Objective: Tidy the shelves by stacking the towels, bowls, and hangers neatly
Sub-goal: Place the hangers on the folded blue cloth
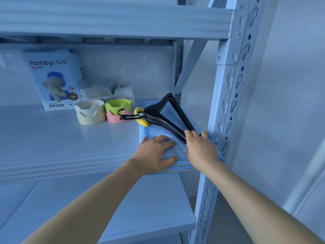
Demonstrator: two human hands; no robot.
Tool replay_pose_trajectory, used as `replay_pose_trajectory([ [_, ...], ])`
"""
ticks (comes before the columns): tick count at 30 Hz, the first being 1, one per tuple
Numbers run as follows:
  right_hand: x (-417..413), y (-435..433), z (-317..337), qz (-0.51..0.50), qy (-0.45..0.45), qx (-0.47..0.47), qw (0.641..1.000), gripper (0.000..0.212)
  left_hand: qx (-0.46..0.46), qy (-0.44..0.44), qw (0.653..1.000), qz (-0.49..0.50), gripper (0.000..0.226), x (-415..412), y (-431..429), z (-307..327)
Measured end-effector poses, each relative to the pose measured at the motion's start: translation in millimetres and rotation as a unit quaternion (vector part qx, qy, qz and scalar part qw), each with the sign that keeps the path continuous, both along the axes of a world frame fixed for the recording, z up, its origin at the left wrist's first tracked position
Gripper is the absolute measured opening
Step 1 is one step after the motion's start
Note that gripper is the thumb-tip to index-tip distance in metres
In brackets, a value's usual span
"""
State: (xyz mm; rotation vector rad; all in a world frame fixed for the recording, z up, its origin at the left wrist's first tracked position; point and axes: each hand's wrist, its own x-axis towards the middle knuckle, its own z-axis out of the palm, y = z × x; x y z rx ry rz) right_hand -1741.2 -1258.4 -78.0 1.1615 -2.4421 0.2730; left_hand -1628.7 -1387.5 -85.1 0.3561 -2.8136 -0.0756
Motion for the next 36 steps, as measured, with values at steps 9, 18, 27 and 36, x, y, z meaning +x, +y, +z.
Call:
replay_pose_trajectory([
  [9,-20.0,-31.7,15.3,-0.018,-0.024,0.017,0.999,0.029,0.028,-0.006,0.999,0.014,0.046,-21.7,-25.0,7.3],
  [18,-37.6,-51.4,13.0,-0.027,-0.024,0.013,0.999,0.028,0.030,0.017,0.999,0.017,0.042,-38.2,-46.5,6.0],
  [27,-42.4,-33.9,21.1,0.065,-0.106,-0.008,0.992,0.036,0.019,-0.004,1.000,-0.008,0.043,-41.9,-56.4,11.9],
  [36,-43.8,-26.2,16.8,0.111,-0.126,-0.054,0.984,0.036,-0.002,0.037,0.999,-0.024,0.046,-50.0,-46.9,29.9],
])
